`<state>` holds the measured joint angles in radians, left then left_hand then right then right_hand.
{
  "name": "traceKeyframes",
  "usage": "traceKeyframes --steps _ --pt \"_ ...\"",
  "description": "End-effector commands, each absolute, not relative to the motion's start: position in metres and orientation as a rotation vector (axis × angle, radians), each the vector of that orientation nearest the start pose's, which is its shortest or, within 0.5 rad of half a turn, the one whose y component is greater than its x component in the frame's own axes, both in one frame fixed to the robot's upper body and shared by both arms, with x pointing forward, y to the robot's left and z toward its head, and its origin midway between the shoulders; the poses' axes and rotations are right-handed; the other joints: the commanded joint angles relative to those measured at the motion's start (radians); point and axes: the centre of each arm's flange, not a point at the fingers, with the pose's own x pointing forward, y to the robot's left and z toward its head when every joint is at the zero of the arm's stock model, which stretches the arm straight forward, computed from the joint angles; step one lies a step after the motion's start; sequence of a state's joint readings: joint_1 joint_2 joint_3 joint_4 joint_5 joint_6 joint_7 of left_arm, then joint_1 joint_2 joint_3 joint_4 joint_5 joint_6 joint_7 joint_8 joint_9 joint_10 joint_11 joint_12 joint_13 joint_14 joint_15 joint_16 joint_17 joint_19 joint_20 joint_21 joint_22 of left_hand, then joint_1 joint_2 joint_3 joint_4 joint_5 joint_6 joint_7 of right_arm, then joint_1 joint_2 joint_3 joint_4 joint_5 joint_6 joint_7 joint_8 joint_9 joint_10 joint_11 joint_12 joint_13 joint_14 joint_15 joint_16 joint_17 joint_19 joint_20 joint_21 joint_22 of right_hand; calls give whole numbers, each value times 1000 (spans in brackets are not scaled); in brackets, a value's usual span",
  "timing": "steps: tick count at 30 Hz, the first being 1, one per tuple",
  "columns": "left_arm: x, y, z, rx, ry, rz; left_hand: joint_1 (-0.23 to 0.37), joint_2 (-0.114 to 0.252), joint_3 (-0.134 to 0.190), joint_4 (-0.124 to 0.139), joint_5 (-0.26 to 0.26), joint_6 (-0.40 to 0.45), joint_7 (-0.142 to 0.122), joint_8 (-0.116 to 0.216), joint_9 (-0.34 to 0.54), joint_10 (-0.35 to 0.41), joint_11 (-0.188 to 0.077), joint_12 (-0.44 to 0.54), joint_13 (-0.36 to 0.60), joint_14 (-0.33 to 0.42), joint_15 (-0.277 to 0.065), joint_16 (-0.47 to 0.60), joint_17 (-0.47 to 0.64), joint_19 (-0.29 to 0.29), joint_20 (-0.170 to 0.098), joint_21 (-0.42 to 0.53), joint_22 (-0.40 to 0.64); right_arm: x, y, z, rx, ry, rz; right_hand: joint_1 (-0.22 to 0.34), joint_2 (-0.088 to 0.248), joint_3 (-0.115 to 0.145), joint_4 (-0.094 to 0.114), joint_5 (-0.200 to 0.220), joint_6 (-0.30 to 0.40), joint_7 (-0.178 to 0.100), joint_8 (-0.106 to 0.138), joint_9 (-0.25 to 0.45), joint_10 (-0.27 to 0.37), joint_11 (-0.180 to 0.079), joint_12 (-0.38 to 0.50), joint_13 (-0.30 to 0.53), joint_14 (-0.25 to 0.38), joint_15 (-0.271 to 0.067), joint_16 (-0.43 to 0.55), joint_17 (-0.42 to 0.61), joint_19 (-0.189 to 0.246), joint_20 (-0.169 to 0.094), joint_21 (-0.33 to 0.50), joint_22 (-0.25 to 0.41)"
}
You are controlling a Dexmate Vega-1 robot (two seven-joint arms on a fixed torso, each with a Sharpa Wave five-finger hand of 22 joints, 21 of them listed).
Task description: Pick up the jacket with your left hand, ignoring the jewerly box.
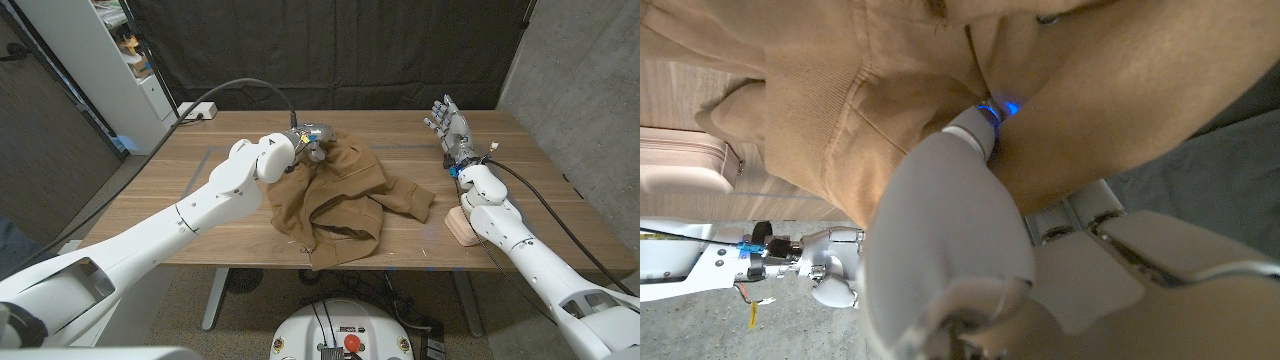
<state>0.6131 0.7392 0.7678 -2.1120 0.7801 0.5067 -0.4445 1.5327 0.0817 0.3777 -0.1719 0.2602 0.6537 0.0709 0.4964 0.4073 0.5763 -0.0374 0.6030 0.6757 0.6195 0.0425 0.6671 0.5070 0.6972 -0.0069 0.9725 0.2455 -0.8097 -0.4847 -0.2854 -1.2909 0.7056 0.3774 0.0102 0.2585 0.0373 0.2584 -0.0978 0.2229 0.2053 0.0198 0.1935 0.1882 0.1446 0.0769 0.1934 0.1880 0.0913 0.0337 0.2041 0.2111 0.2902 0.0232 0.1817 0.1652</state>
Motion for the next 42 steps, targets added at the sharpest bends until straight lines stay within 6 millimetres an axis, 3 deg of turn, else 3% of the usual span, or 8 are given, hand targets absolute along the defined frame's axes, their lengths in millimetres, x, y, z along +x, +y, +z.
traceKeyframes --steps 1,42 --pt "525 115 89 1613 -601 -87 16 25 8 5 5 9 0 4 5 12 -5 -1 10 110 -160 -1 175 -4 -1 13 0 642 -324 25 156 -751 122 1 10 3 -7 2 4 -1 5 5 5 -2 5 5 4 -2 5 2 6 4 9 5" --pt "501 128 121 1593 -672 5 18 15 20 2 12 32 -1 7 16 37 -10 -8 68 127 -160 -9 199 -35 -11 96 -28 641 -316 27 168 -761 118 0 11 2 -8 1 5 -2 5 5 5 -1 5 5 5 -3 5 2 6 4 9 5"
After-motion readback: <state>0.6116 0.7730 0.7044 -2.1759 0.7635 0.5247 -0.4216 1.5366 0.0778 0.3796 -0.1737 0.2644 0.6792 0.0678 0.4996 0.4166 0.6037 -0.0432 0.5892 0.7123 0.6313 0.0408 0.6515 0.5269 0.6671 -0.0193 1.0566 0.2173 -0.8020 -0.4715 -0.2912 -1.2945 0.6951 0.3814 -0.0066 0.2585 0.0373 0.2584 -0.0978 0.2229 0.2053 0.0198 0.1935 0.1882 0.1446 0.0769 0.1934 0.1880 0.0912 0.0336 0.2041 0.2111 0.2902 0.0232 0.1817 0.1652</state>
